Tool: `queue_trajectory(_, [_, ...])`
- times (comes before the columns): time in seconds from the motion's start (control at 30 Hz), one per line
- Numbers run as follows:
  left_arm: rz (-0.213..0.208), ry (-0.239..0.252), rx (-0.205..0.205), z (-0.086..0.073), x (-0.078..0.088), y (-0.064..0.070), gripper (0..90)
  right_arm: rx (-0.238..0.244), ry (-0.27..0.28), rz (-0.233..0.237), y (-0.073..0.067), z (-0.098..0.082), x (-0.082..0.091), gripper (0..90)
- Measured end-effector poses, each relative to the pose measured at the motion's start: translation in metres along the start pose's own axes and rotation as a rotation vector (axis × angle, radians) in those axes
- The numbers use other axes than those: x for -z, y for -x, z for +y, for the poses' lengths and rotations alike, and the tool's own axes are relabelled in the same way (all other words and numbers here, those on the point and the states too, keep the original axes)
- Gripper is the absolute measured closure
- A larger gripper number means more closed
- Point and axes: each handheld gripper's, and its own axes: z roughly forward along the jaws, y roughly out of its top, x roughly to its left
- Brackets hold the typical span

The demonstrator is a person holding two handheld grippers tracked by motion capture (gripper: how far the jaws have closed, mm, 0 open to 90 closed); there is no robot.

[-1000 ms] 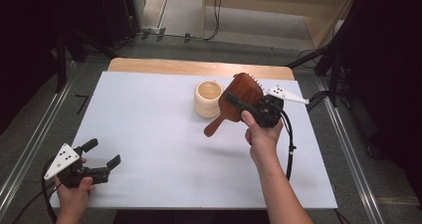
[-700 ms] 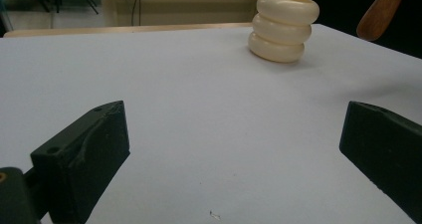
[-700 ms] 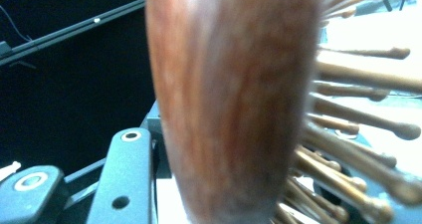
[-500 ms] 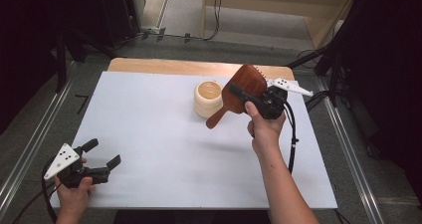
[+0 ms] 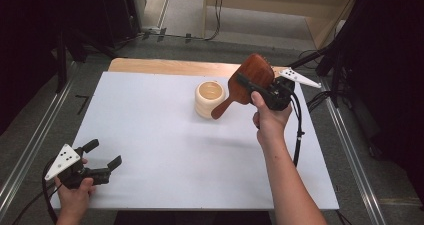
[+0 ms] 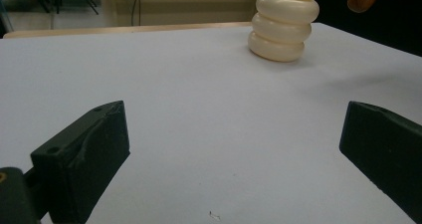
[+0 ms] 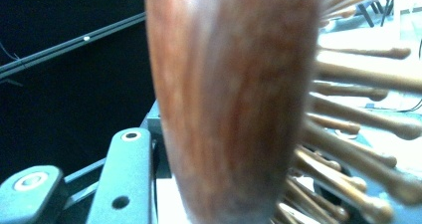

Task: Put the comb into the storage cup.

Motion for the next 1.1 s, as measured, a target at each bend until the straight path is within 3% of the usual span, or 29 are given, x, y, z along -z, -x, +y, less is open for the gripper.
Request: queue_trajectory(1.1, [-0.001,0.005,-0.003,0.000,0.000,0.001,0.0,-0.028,0.013,-0.031,0.017,0.018,-0.030,50.5])
